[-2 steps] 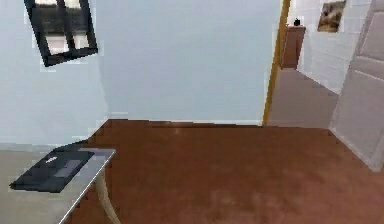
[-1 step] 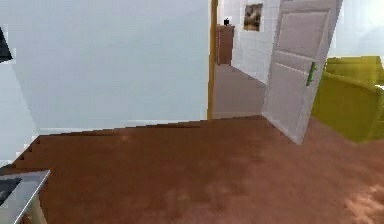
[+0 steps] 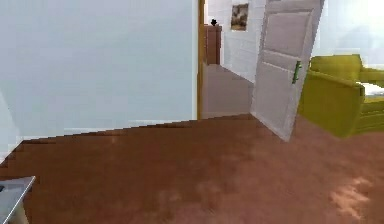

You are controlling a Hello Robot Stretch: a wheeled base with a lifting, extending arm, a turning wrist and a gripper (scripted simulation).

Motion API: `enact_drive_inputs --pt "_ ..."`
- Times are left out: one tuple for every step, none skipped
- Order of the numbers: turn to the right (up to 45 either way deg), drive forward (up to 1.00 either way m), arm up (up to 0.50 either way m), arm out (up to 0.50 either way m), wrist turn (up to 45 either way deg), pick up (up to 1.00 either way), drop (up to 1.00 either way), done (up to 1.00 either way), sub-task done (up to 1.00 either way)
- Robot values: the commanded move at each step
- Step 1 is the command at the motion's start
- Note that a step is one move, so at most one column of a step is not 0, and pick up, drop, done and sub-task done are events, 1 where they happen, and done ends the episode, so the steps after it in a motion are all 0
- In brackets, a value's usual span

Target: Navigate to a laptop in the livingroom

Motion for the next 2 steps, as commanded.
enact_drive_inputs --pt "0.0 0.05 0.0 0.0 0.0 0.0 0.0 0.0 0.0" --pt "-45.0 0.0 0.0 0.0 0.0 0.0 0.0 0.0 0.0"
